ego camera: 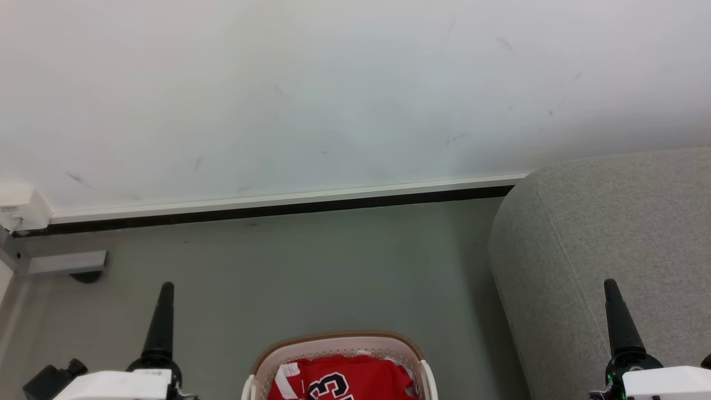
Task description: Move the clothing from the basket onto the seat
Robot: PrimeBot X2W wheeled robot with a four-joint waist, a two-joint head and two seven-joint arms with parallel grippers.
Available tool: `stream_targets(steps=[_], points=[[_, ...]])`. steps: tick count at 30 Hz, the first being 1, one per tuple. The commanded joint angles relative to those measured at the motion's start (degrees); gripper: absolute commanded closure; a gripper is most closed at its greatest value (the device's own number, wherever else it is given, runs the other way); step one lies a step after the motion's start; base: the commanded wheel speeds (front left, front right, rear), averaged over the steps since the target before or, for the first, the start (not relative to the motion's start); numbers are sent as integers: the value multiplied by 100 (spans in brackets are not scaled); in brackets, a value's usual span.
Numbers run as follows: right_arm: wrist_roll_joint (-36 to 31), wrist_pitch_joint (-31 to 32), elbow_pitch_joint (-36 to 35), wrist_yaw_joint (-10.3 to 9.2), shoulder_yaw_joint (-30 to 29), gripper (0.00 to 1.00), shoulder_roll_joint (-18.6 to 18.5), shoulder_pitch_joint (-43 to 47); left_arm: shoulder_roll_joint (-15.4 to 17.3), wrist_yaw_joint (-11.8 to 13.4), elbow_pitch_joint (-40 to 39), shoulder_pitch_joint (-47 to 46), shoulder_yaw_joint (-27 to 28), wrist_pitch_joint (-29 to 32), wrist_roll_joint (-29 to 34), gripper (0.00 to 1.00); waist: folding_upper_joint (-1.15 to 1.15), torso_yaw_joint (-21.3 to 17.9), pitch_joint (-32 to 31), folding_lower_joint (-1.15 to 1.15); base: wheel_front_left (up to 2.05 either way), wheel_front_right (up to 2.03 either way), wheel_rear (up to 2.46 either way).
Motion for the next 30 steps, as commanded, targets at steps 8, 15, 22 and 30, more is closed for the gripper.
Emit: stream_targets(steps=[8, 15, 22, 30], points=[[-1020, -214, -305, -3, 151, 0, -67, -49, 111, -29, -343, -23, -3, -199, 1139, 0, 0, 1, 8, 0, 0, 0, 0], [-1842, -360, -401, -4, 261, 0, -73, -11, 165, -33, -407, 20, -30, -344, 1979, 0, 0, 9, 5, 0, 0, 0, 0], [-2642, -490, -398, -5, 249, 0, -79, 53, 206, -36, -415, 64, -73, -474, 2781, 0, 0, 14, -10, 0, 0, 0, 0], [-3551, -629, -300, -5, 381, 0, -86, 106, 215, 18, -382, 110, -111, -621, 3528, 0, 0, 5, -24, 0, 0, 0, 0]])
